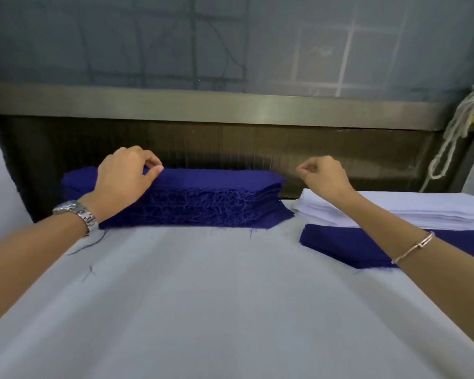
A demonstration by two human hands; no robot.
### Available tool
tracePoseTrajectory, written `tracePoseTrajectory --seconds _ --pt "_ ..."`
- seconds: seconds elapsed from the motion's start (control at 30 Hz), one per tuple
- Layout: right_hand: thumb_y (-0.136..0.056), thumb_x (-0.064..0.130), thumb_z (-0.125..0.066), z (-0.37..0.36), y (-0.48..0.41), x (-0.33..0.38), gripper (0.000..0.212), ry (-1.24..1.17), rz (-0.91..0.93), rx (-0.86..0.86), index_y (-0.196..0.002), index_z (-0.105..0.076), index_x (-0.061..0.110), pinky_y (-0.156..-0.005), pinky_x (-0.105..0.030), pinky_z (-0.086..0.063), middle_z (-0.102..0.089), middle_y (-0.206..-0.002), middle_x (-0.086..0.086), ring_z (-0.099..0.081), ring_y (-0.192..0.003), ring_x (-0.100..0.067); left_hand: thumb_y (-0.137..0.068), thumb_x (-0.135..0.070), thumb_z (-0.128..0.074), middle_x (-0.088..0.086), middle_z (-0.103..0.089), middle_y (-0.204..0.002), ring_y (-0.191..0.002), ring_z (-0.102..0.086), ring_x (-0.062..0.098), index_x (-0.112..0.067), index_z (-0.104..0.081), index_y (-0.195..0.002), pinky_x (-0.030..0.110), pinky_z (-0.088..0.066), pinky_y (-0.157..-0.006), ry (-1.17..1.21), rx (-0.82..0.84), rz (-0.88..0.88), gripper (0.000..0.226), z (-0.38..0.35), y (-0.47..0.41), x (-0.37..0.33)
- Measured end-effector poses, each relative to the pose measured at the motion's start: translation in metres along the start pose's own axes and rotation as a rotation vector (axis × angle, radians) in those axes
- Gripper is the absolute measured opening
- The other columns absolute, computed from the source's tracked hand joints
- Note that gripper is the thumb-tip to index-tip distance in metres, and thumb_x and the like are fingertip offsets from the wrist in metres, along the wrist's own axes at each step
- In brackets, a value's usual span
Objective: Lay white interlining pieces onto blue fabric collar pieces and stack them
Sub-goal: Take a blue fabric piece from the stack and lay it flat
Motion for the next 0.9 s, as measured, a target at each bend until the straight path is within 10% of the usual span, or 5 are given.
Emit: tracePoseTrajectory --seconds 0.37,0.9 --pt "-0.094 0.022 -0.07 -0.052 -0.031 0.016 0.022 -0.172 -0.189 0.113 -0.109 -0.074 0.006 -0.096 -0.04 -0.051 -0.071 -0.115 -0.011 -0.062 -0.107 -0.025 -0.097 -0.02 -0.061 0.011 -0.071 -0.107 -0.098 -0.064 0.027 -0.013 -0.071 -0.115 0.046 -0.054 -0.084 0.068 0.185 0.138 0.021 -0.003 0.0 0.073" --pt "-0.087 0.009 -0.076 -0.044 -0.025 0.027 0.021 -0.157 -0.115 -0.007 -0.107 -0.074 0.006 -0.102 -0.042 -0.052 -0.073 -0.106 -0.014 -0.066 -0.107 -0.025 -0.092 -0.035 -0.067 0.007 -0.071 -0.09 -0.082 -0.064 0.023 -0.018 -0.074 -0.1 0.04 -0.054 -0.07 -0.01 0.193 0.102 0.021 -0.005 -0.003 0.077"
Point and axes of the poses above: each hand's wrist, its own y-axis away from the middle knuckle, its own z-axis out of the back of the hand, x = y × z, the point moved 6 cm from there along -y, towards the middle knuckle
